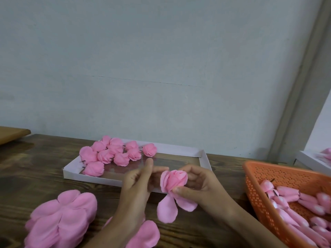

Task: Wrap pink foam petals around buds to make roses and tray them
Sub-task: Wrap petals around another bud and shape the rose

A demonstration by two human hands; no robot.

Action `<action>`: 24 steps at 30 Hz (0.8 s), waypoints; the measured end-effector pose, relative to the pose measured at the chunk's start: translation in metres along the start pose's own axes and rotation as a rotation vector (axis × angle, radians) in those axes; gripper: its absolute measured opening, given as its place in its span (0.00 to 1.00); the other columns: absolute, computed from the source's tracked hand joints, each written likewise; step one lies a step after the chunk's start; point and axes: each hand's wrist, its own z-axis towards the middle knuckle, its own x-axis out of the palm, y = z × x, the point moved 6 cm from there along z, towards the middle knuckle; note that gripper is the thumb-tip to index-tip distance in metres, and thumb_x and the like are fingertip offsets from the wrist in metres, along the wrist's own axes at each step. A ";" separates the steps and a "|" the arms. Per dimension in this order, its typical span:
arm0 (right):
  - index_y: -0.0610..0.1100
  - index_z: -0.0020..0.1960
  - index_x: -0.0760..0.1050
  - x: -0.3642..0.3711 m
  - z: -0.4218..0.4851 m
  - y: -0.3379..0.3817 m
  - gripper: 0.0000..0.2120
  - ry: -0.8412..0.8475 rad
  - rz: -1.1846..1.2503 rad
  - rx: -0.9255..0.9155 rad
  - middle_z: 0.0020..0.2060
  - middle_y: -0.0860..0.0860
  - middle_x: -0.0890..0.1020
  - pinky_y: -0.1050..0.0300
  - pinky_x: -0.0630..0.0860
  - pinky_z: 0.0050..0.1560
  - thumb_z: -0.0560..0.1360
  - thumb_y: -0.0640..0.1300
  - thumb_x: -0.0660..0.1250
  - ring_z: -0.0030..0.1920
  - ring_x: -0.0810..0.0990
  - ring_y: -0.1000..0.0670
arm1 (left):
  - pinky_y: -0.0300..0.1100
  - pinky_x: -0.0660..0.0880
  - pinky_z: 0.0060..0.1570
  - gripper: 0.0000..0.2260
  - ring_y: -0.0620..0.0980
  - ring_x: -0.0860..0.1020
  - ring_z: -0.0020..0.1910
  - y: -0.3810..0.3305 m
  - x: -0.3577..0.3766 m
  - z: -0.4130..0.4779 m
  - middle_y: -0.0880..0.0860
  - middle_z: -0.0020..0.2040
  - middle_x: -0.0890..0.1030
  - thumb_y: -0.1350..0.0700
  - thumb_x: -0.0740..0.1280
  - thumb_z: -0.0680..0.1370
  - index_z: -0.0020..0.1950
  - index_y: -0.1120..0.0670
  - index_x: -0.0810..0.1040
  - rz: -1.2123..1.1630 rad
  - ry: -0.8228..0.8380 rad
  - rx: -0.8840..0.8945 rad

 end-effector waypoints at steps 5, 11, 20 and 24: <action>0.37 0.53 0.81 0.032 -0.004 -0.009 0.11 0.056 0.067 0.034 0.50 0.41 0.88 0.53 0.82 0.52 0.73 0.31 0.77 0.49 0.86 0.46 | 0.39 0.82 0.38 0.17 0.48 0.85 0.39 0.002 0.004 -0.004 0.53 0.40 0.86 0.43 0.65 0.77 0.37 0.50 0.87 -0.008 0.033 -0.041; 0.44 0.57 0.84 0.040 -0.008 -0.005 0.15 -0.031 -0.084 0.000 0.54 0.44 0.84 0.54 0.83 0.52 0.72 0.34 0.80 0.52 0.88 0.45 | 0.54 0.79 0.56 0.29 0.61 0.85 0.56 0.014 0.014 -0.009 0.64 0.55 0.85 0.41 0.56 0.81 0.37 0.62 0.81 -0.298 0.111 -0.211; 0.50 0.45 0.71 0.044 -0.019 -0.003 0.20 -0.261 -0.210 -0.095 0.44 0.49 0.87 0.52 0.84 0.43 0.67 0.44 0.83 0.40 0.86 0.48 | 0.44 0.75 0.31 0.29 0.55 0.74 0.29 0.027 0.013 -0.010 0.60 0.27 0.72 0.37 0.59 0.81 0.30 0.58 0.73 -0.323 -0.018 -0.255; 0.54 0.48 0.76 0.047 -0.021 0.015 0.08 -0.194 -0.509 -0.311 0.49 0.56 0.85 0.56 0.81 0.48 0.76 0.51 0.75 0.50 0.84 0.51 | 0.47 0.77 0.33 0.32 0.59 0.78 0.32 0.025 0.000 -0.002 0.61 0.31 0.77 0.42 0.54 0.85 0.28 0.58 0.77 -0.412 -0.006 -0.256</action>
